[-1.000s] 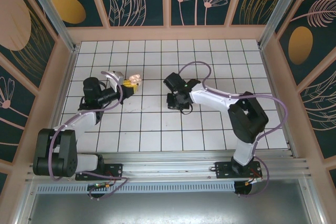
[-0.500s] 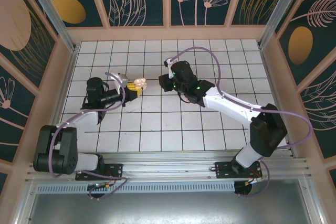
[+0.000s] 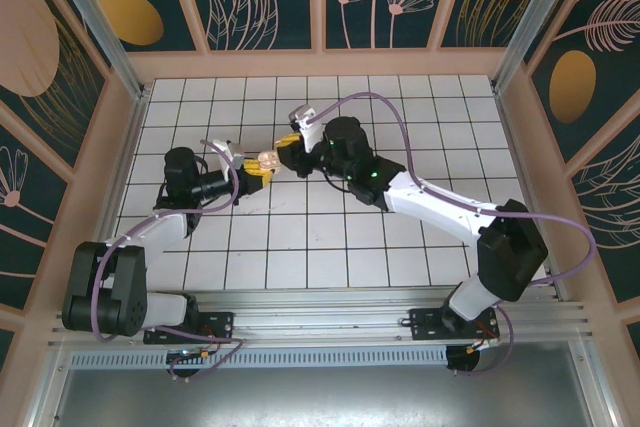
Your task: Insert wireless bluetooth earbuds into charging case
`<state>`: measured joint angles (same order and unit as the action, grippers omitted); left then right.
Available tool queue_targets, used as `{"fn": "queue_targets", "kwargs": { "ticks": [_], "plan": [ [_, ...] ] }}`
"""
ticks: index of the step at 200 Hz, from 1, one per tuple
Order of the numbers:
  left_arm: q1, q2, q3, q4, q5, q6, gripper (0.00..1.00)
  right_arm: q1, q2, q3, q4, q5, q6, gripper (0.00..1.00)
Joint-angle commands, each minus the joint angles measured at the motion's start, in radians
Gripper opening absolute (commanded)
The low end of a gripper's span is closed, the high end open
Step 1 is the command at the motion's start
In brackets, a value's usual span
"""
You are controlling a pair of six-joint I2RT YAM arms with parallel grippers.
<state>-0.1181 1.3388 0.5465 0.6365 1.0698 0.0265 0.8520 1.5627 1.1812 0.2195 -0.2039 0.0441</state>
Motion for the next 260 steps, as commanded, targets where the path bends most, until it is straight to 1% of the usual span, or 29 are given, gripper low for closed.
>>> {"fn": "queue_targets", "kwargs": {
  "ticks": [1, 96, 192, 238, 260],
  "plan": [
    [-0.004, -0.022, 0.017, 0.039, 0.033, 0.01, 0.12, 0.01, 0.019, -0.008, 0.036, -0.007, -0.028, 0.21],
    [-0.004, -0.039, 0.018, 0.056, 0.019, -0.016, 0.12, 0.01, 0.065, -0.015, 0.062, -0.034, -0.011, 0.21],
    [-0.005, -0.043, 0.006, 0.123, -0.011, -0.072, 0.11, 0.015, 0.038, -0.054, 0.04, -0.045, -0.002, 0.21],
    [-0.005, -0.046, 0.005, 0.119, -0.014, -0.067, 0.11, 0.018, 0.034, -0.057, 0.027, -0.042, -0.005, 0.21],
    [-0.004, -0.055, 0.01, 0.075, -0.019, -0.021, 0.11, 0.018, 0.022, -0.06, 0.027, -0.031, -0.01, 0.21]
  ]
}}
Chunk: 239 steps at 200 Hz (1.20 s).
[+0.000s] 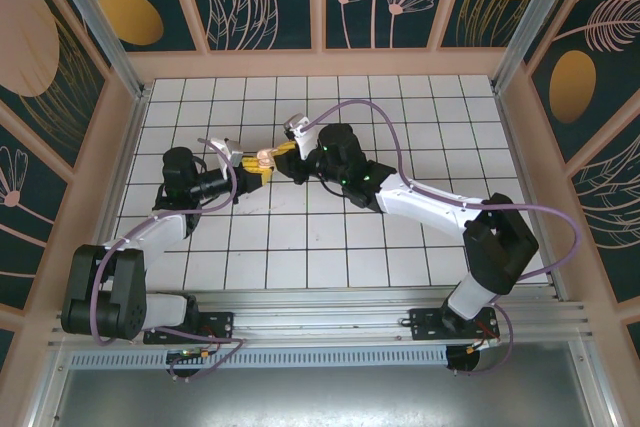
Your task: Insert wireless bluetooth earbuds into charging case
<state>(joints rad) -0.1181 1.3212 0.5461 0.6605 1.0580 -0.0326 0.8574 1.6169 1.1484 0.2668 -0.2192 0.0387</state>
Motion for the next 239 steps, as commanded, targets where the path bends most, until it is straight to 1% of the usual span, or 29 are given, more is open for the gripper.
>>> {"fn": "queue_targets", "kwargs": {
  "ticks": [1, 14, 30, 83, 129, 156, 239],
  "plan": [
    [-0.004, -0.039, 0.01, 0.047, -0.007, 0.043, 0.11, 0.013, -0.034, -0.027, -0.021, -0.015, -0.004, 0.21],
    [-0.005, -0.053, 0.008, 0.005, -0.017, 0.093, 0.11, 0.012, -0.041, -0.024, -0.019, -0.012, -0.007, 0.21],
    [-0.005, -0.073, -0.02, 0.014, -0.037, 0.131, 0.11, 0.012, -0.051, -0.007, -0.026, -0.015, -0.007, 0.21],
    [-0.005, -0.091, -0.048, 0.028, -0.062, 0.187, 0.11, 0.011, -0.108, -0.013, -0.009, -0.012, -0.012, 0.21],
    [-0.004, -0.112, -0.06, 0.022, -0.053, 0.235, 0.11, 0.015, -0.085, -0.002, -0.024, -0.028, -0.021, 0.21],
    [-0.005, -0.119, -0.061, 0.013, -0.058, 0.247, 0.11, 0.021, -0.068, 0.016, -0.046, -0.025, -0.038, 0.21],
    [-0.005, -0.11, -0.058, 0.033, -0.046, 0.216, 0.11, 0.029, -0.045, 0.036, -0.049, -0.024, -0.052, 0.21]
  ]
}}
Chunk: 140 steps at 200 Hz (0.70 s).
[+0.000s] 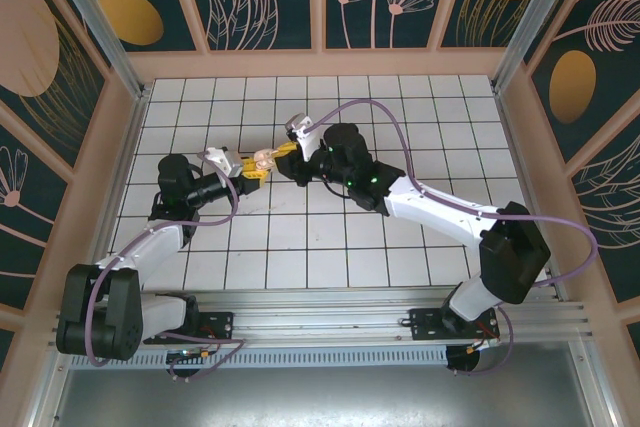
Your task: Insert wireless bluetooth earbuds into charging case
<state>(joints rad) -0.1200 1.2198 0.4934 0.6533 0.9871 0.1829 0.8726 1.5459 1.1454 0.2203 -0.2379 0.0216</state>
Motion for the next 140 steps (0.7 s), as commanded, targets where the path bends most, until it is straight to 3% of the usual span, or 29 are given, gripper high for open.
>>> {"fn": "queue_targets", "kwargs": {
  "ticks": [1, 140],
  "plan": [
    [-0.003, -0.008, -0.006, 0.04, 0.027, -0.002, 0.11, 0.014, 0.028, 0.04, -0.001, -0.005, -0.035, 0.21],
    [-0.003, -0.008, -0.001, 0.099, 0.024, -0.078, 0.1, 0.027, 0.054, 0.043, -0.046, 0.023, -0.067, 0.21]
  ]
}}
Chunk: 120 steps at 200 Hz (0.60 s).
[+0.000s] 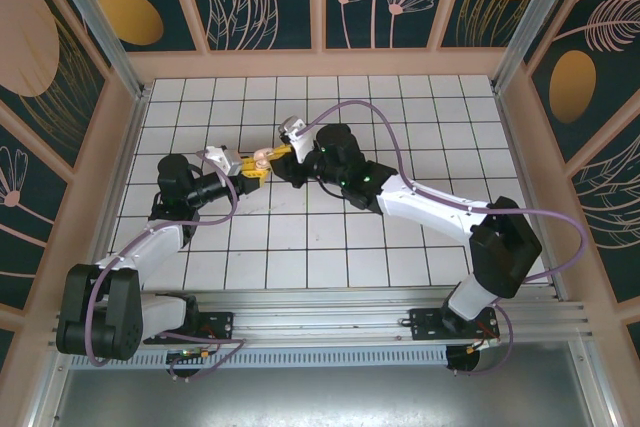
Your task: Insert wireless bluetooth earbuds into charging case
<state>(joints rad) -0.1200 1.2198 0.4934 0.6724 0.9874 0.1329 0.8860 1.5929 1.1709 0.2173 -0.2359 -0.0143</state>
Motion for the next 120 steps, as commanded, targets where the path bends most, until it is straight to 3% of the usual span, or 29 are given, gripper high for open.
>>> {"fn": "queue_targets", "kwargs": {
  "ticks": [1, 84, 120],
  "plan": [
    [-0.003, -0.009, 0.0, 0.08, 0.024, -0.03, 0.1, 0.014, 0.008, 0.018, -0.044, 0.022, -0.032, 0.21],
    [-0.003, 0.007, 0.006, 0.102, 0.037, -0.063, 0.11, 0.019, 0.005, 0.025, -0.095, 0.005, -0.059, 0.22],
    [-0.003, 0.012, 0.009, 0.099, 0.038, -0.064, 0.11, 0.016, 0.006, 0.038, -0.087, -0.006, -0.053, 0.28]
  ]
}}
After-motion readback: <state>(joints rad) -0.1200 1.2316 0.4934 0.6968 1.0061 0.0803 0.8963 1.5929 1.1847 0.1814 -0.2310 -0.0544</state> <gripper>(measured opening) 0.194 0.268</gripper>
